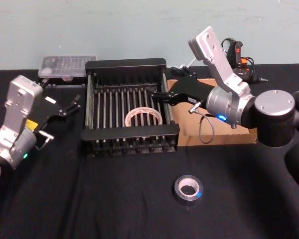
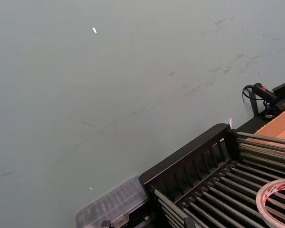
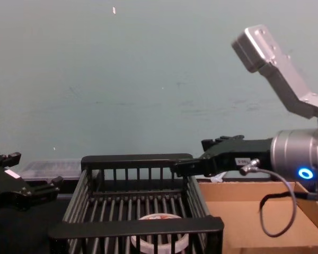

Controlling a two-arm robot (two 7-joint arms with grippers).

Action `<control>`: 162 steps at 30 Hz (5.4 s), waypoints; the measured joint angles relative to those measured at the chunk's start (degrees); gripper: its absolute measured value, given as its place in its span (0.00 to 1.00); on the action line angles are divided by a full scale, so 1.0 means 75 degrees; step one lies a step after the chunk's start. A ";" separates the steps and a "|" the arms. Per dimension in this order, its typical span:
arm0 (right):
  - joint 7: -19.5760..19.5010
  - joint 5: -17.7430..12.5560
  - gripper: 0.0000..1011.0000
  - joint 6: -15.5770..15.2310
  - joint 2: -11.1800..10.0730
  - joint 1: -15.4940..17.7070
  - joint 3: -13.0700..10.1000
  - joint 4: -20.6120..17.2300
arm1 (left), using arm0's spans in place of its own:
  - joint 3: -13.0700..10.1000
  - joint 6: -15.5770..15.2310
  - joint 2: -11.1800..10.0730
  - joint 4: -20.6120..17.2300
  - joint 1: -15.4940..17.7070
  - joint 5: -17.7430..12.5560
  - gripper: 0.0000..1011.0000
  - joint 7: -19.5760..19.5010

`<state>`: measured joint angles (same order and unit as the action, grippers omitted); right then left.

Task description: Pick up the white tape and place it into the black box , Pick up the silver tape and place it into the brown box.

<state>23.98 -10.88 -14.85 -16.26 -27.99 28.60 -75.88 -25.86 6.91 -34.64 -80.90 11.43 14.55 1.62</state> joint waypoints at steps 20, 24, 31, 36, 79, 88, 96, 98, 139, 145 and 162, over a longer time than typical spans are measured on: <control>0.0215 -0.0786 0.99 -0.0881 -0.1817 0.1890 -0.1037 -0.2913 | 0.0000 0.0000 0.0000 0.0000 0.0000 -0.0001 0.99 0.0000; 0.0261 -0.0975 0.99 -0.1006 -0.2122 0.2225 -0.1181 -0.3259 | 0.0000 0.0000 0.0000 0.0000 0.0000 0.0000 0.99 0.0000; 0.0380 -0.1430 0.99 -0.1309 -0.2607 0.2966 -0.1337 -0.3801 | 0.0000 0.0000 0.0000 0.0000 0.0000 -0.0001 0.99 0.0000; 0.0454 -0.1682 0.99 -0.1502 -0.2798 0.3330 -0.1264 -0.3978 | 0.0000 0.0000 0.0000 0.0000 0.0000 0.0000 0.99 0.0000; 0.0616 -0.1117 0.99 -0.1530 -0.2859 0.2676 0.0279 -0.2861 | 0.0000 0.0000 0.0000 0.0000 0.0000 -0.0001 0.99 0.0000; 0.0634 -0.0970 0.99 -0.1500 -0.2750 0.2591 0.0337 -0.2693 | 0.0000 0.0000 0.0000 0.0000 0.0000 0.0000 0.99 0.0000; 0.0634 -0.0964 0.99 -0.1498 -0.2751 0.2591 0.0337 -0.2689 | 0.0000 0.0000 0.0000 0.0000 0.0000 0.0000 0.99 0.0000; 0.0633 -0.0964 0.99 -0.1500 -0.2752 0.2591 0.0337 -0.2689 | 0.0000 0.0000 0.0000 0.0000 0.0000 0.0000 0.99 0.0000; 0.0633 -0.0973 0.18 -0.1515 -0.2762 0.2591 0.0337 -0.2703 | 0.0000 0.0000 0.0000 0.0000 0.0000 0.0000 0.99 0.0000; 0.0625 -0.0975 0.18 -0.1508 -0.2752 0.2607 0.0309 -0.2704 | 0.0000 0.0000 0.0000 0.0000 0.0000 0.0000 0.99 0.0000; -0.0357 -0.1202 0.18 -0.1272 -0.2104 0.2552 -0.0671 -0.2706 | 0.0000 0.0000 0.0000 0.0000 0.0000 0.0000 0.99 0.0000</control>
<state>21.30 -19.90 -24.39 -32.04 -8.85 23.57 -96.18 -25.86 6.91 -34.65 -80.90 11.43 14.55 1.62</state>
